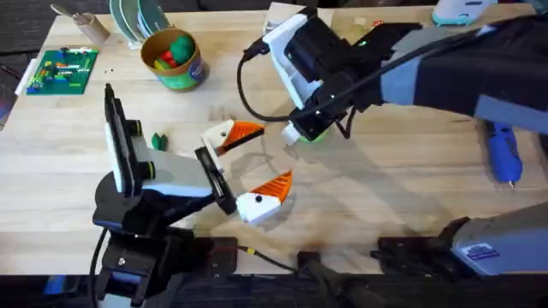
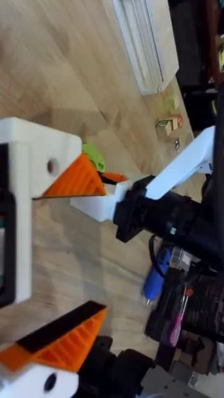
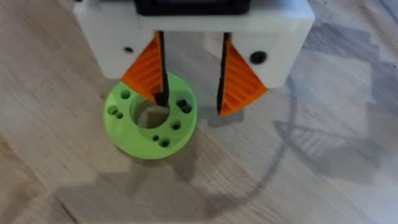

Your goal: Pick up the gripper from the table and insert it into the empty holder that is missing its gripper. Then pick up a screw, insert it into the mounting hole, and use the screwdriver to tighten it. Finally, clean up the table by picking up the vegetable and placing it into the bucket.

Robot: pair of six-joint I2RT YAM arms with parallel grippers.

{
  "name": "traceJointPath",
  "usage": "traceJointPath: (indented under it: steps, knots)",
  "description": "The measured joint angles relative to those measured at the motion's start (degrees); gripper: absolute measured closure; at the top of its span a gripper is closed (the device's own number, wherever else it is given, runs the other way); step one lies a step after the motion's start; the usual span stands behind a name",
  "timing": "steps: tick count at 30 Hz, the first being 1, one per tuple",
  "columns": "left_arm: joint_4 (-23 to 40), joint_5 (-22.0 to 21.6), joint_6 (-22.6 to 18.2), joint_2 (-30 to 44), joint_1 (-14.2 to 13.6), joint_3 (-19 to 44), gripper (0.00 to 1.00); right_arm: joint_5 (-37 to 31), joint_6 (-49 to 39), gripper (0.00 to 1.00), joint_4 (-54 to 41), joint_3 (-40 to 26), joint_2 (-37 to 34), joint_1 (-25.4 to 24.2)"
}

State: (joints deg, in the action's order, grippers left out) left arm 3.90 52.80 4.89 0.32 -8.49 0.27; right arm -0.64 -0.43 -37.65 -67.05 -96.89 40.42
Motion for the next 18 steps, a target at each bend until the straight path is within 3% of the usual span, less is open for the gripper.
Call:
traceJointPath:
  steps: [9, 18]
  knots:
    - [0.0, 0.0, 0.0, 0.0, 0.0, 0.0, 0.008, 0.0, 0.3, 0.631, 1.2, 0.1, -1.6, 0.6]
    - [0.0, 0.0, -0.1, 0.0, 0.0, 0.0, 0.008, -0.4, 0.4, 0.678, 1.7, 0.1, -2.5, 0.6]
